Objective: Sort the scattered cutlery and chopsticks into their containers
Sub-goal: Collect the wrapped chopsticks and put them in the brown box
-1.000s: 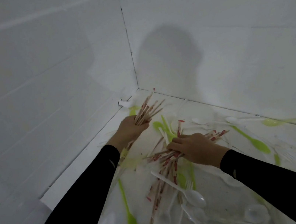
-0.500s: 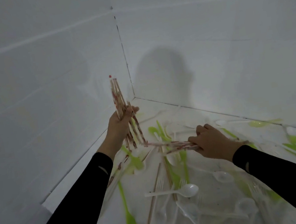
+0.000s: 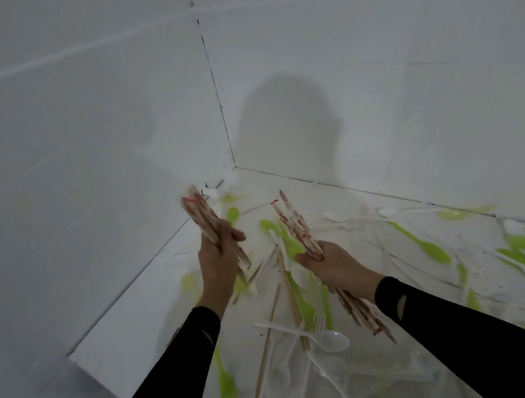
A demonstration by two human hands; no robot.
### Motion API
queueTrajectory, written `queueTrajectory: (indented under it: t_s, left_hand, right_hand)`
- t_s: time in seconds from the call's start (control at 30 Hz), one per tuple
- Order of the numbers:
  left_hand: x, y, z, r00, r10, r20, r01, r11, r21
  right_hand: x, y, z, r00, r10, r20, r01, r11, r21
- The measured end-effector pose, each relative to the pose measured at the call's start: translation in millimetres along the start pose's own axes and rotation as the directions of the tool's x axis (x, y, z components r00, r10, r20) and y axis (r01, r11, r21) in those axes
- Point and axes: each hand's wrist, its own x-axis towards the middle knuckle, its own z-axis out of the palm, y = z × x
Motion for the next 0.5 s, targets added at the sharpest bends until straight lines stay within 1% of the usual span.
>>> queueTrajectory:
  t_s: [0.07,0.13,0.23,0.3,0.37,0.43,0.47,0.5]
  left_hand:
    - [11.7,18.5,-8.7,0.998,0.021,-0.067,-0.028,0.994,-0.101]
    - [23.6,30.5,-21.5,0.992,-0.008,-0.122,-0.013,0.985,-0.175]
    - [29.9,30.8,-46.0,0.986,-0.069,-0.152,0.049,0.990,-0.130]
    - [26.4,21.2,-62.6,0.989,-0.112,-0.099,0.112,0.994,-0.001]
    - [20.2,6.0,-77.3,0.980,-0.200,-0.015,0.200,0.968,0.155]
    - [13.1,-11.7,-89.6,0.952,-0.300,0.058,0.267,0.909,0.321]
    - [10.0,-20.6,-94.8,0.939,-0.334,0.086,0.271,0.868,0.416]
    - [6.8,-28.0,-98.4,0.930,-0.348,0.116,0.241,0.817,0.523]
  right_hand:
    - [5.1,-1.0,15.9,1.000,0.004,-0.020,-0.006,0.996,-0.092]
    - [10.3,-1.5,30.5,0.999,-0.013,-0.034,0.005,0.972,-0.234]
    - [13.6,-1.6,45.6,0.999,0.002,-0.032,-0.014,0.923,-0.386]
    - [14.0,-2.5,50.4,0.999,0.011,-0.034,-0.025,0.888,-0.459]
    - [15.5,-4.3,52.3,0.999,0.017,-0.043,-0.036,0.869,-0.494]
    - [16.9,-5.7,51.3,0.998,0.034,-0.045,-0.052,0.867,-0.496]
    - [17.3,-6.5,49.8,0.998,0.038,-0.052,-0.058,0.878,-0.475]
    - [18.5,-5.6,47.4,0.997,0.044,-0.063,-0.067,0.900,-0.430]
